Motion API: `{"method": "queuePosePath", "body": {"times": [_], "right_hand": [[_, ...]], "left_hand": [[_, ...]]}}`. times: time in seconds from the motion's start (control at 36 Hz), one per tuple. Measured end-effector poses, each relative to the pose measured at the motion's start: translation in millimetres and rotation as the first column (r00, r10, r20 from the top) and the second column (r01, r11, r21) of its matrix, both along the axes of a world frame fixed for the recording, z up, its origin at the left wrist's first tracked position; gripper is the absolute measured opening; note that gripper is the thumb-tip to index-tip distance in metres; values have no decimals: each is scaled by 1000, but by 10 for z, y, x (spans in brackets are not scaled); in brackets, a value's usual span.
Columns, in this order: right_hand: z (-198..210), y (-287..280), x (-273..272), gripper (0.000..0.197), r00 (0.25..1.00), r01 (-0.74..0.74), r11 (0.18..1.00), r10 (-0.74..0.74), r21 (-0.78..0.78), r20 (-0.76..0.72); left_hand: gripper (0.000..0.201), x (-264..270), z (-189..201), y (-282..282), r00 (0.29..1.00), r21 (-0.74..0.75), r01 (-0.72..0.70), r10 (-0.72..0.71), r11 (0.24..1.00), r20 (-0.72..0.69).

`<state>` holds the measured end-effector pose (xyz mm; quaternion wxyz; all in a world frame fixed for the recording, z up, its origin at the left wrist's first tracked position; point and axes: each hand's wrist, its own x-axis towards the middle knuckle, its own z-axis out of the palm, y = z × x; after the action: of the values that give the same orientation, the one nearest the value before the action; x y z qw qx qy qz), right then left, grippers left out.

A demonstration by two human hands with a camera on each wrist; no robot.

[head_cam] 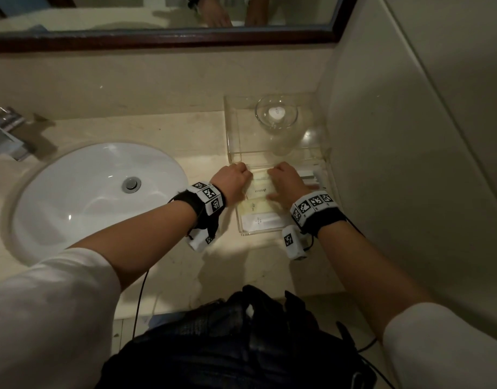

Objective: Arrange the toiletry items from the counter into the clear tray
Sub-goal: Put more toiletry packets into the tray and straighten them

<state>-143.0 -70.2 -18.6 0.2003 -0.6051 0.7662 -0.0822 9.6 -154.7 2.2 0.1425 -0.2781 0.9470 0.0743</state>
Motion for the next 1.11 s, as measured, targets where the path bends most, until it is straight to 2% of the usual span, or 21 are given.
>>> {"method": "queuePosePath", "body": {"times": [0.17,0.44,0.56,0.61,0.69,0.75,0.81,0.83,0.97,1.11], "right_hand": [[35,1,-15,57,999,-36,999,35,10,33],[-62,80,21,47,997,-47,997,50,-61,50],[-67,52,59,30,986,68,994,-55,-82,154],[-83,35,78,29,966,139,988,-120,-70,228],[-58,58,105,30,953,164,984,-139,-74,268],[-96,93,90,33,964,147,984,-120,-99,236],[-126,129,83,41,988,54,989,-33,-137,153],[-99,145,92,42,983,77,987,-52,-139,175],[-29,147,53,40,995,12,978,9,-206,100],[29,128,17,32,992,25,960,10,-280,123]], "left_hand": [[51,38,-15,-22,1000,-67,-18,19,998,17],[40,54,-63,63,997,-111,-74,77,991,23],[41,18,-47,64,994,-138,-87,95,987,47],[42,-4,-53,80,993,-151,-94,104,984,60],[44,-20,-63,115,991,-153,-114,123,982,54],[45,-18,-67,122,990,-142,-130,136,981,33],[45,-9,-70,119,989,-125,-145,146,982,3],[45,-2,-72,117,989,-115,-150,150,982,-11],[47,55,-79,87,985,-63,-155,149,986,-86],[49,135,-84,62,965,-11,-179,173,984,-196]]}}
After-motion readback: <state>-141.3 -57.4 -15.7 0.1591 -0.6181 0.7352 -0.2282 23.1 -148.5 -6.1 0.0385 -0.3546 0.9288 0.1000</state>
